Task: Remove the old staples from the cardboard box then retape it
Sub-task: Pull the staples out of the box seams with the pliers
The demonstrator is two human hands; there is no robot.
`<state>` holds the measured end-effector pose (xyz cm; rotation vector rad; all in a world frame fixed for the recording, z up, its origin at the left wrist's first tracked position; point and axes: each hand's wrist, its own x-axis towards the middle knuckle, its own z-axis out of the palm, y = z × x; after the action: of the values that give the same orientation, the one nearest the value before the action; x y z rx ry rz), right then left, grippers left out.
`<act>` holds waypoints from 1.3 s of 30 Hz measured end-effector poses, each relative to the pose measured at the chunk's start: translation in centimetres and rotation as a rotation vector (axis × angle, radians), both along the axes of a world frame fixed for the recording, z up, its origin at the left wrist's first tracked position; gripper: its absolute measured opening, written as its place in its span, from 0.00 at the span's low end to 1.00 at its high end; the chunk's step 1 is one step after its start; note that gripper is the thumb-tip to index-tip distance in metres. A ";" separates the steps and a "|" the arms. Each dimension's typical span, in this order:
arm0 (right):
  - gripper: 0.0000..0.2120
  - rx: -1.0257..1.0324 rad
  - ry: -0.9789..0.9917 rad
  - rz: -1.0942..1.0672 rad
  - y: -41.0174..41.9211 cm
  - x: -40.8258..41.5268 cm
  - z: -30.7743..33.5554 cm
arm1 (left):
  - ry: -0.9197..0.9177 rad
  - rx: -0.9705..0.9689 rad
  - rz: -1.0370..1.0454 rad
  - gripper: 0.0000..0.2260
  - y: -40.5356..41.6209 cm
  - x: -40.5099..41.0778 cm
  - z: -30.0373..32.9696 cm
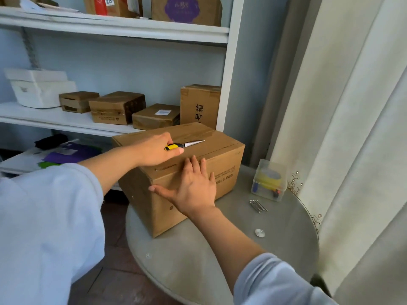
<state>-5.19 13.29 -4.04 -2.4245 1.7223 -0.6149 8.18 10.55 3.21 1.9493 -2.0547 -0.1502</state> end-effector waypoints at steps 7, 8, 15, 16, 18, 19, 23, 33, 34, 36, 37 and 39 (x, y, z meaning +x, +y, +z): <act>0.44 -0.083 0.059 0.044 -2.3 -5.3 -0.1 | -0.020 -0.038 -0.056 0.19 0.6 -1.1 -0.8; 0.43 -0.075 0.073 0.065 -2.6 -6.2 0.2 | -0.029 -0.033 -0.075 0.19 0.4 -1.5 -0.7; 0.43 -0.030 -0.011 -0.083 -2.9 -3.7 0.1 | -0.042 -0.079 -0.030 0.21 -1.8 -4.5 -1.3; 0.39 -0.070 -0.023 -0.081 -2.8 -3.5 -0.1 | -0.053 -0.088 -0.028 0.21 -2.0 -4.6 -1.4; 0.33 -0.154 -0.049 -0.044 -2.7 -4.0 -0.2 | -0.036 -0.094 -0.024 0.21 -2.2 -4.3 -1.5; 0.33 -0.186 -0.063 -0.015 -2.9 -4.5 -0.1 | -0.026 -0.095 -0.021 0.21 -2.3 -4.1 -1.5; 0.35 -0.085 -0.170 0.124 -3.7 -8.5 0.2 | -0.025 -0.074 -0.055 0.20 -2.2 -3.7 -1.2; 0.42 0.068 -0.179 0.129 -4.5 -11.0 0.5 | 0.064 -0.208 -0.142 0.19 -1.4 -5.1 -3.5; 0.44 0.054 -0.188 0.131 -4.5 -10.9 0.1 | 0.071 -0.201 -0.144 0.19 -1.4 -5.0 -3.4; 0.44 0.048 -0.217 0.144 -4.5 -11.1 -0.1 | 0.104 -0.157 -0.183 0.19 -1.6 -4.8 -3.0; 0.44 0.065 -0.232 0.148 -4.5 -11.5 0.0 | 0.127 -0.129 -0.216 0.19 -1.7 -4.6 -2.7; 0.40 0.129 -0.260 0.157 -4.7 -12.2 0.5 | 0.138 -0.086 -0.291 0.18 -1.7 -4.4 -2.4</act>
<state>-17.44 8.59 -3.56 -2.2497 1.4105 -0.7362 3.82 8.86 0.82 1.5368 -2.2018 -0.2484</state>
